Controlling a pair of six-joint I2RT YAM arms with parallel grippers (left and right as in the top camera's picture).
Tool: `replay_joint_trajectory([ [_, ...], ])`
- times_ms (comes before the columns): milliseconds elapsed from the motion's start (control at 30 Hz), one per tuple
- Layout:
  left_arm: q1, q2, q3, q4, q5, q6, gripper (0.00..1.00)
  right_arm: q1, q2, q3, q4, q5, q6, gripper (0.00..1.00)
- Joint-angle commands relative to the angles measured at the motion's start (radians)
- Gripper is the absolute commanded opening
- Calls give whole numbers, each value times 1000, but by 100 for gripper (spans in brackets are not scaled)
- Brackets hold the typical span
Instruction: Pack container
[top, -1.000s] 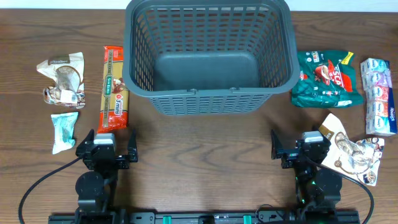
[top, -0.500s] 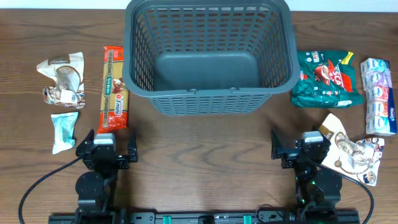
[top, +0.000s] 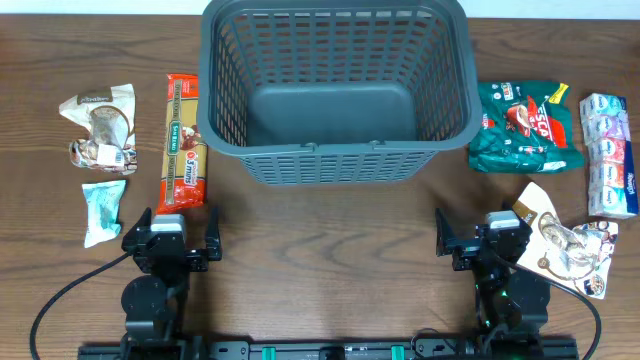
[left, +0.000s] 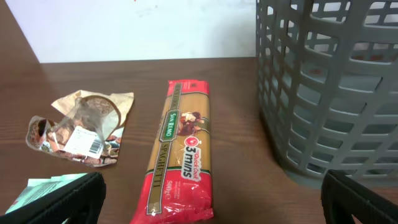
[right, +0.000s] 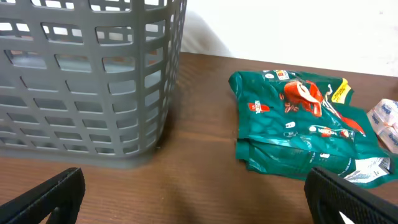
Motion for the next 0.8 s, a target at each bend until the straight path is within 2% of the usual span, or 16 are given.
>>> replay_joint_trajectory([
  [0,-4,-7,-15,-32,-8,6,99,-8,-8,-5,3,-2,-13,99],
  [300,-4,-7,-15,-32,-8,6,99,-8,-8,-3,2,-4,-10,99],
  [433,-4,-7,-15,-32,-8,6,99,-8,-7,37,-14,9,43,99],
  [633,-4,-7,-15,-32,-8,6,99,-9,85,221,-75,232,51,99],
  [767,-4,-7,-15,-32,-8,6,99,-9,254,432,-186,311,28,99],
])
